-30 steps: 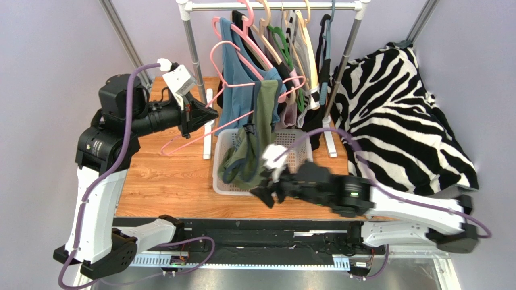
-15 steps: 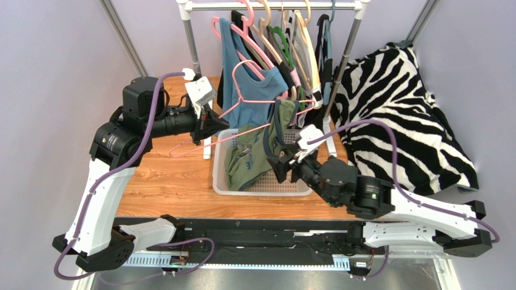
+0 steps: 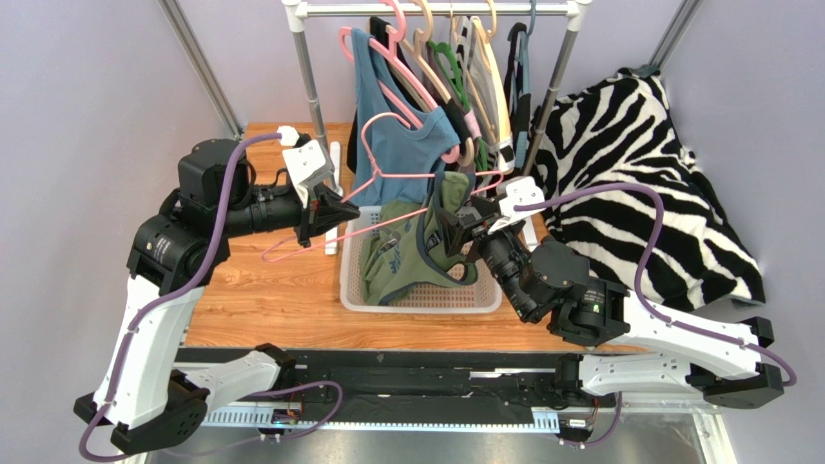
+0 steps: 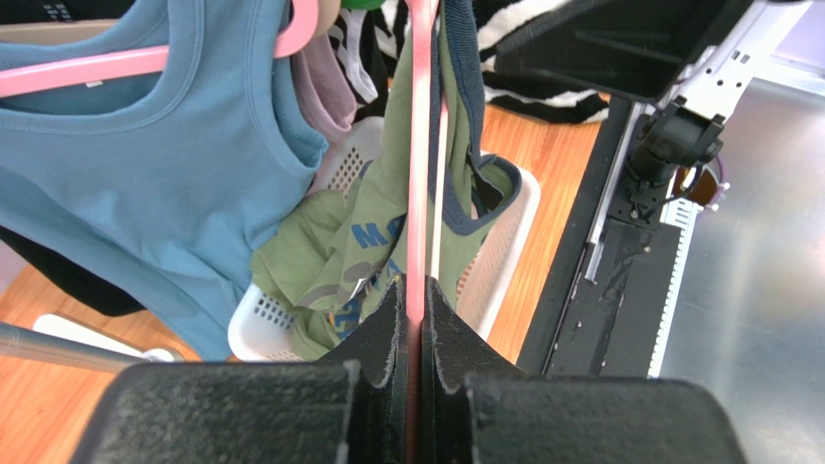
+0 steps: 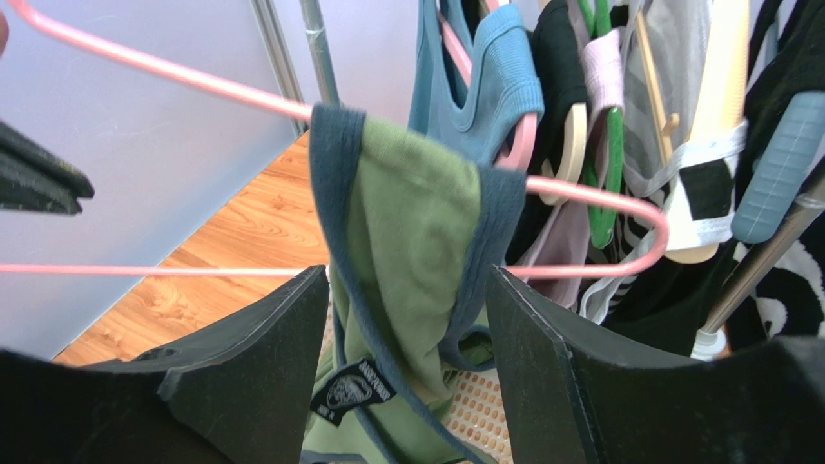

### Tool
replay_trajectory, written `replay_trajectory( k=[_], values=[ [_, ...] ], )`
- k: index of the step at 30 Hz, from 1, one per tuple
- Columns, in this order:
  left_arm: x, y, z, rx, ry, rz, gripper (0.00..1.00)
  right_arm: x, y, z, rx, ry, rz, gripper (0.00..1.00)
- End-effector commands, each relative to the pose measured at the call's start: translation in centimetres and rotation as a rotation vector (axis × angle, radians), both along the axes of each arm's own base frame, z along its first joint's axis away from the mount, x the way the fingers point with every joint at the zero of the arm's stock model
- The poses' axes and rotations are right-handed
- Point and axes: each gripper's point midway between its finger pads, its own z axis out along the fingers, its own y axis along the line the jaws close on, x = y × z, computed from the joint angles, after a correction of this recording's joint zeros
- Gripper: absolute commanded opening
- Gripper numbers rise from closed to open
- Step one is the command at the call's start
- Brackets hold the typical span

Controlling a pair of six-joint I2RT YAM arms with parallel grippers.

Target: Remove the tank top from the hanger

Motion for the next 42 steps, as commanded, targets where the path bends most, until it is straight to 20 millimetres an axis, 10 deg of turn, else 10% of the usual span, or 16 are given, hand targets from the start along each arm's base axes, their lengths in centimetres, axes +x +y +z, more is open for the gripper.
replay_trajectory(
  k=[1, 12, 19, 25, 42],
  values=[
    [-0.8, 0.1, 0.7, -0.009, -0.066, -0.030, 0.00, 0.4, -0.5, 3.1, 0.069, -0.040, -0.037, 0.65],
    [-2.1, 0.2, 1.1, -0.021, -0.062, -0.066, 0.00, 1.0, 1.4, 2.2, 0.065, -0.021, -0.008, 0.57],
    [-3.0, 0.4, 1.1, -0.023, -0.060, -0.090, 0.00, 1.4, 0.1, 2.3, 0.075, -0.024, -0.036, 0.25],
    [-3.0, 0.6, 1.0, -0.017, -0.068, -0.079, 0.00, 1.6, -1.7, 2.3, 0.088, -0.026, -0.069, 0.01],
    [-4.5, 1.7, 1.1, 0.026, -0.121, -0.106, 0.00, 2.5, -11.2, 4.5, 0.150, -0.049, -0.303, 0.00]
  ],
)
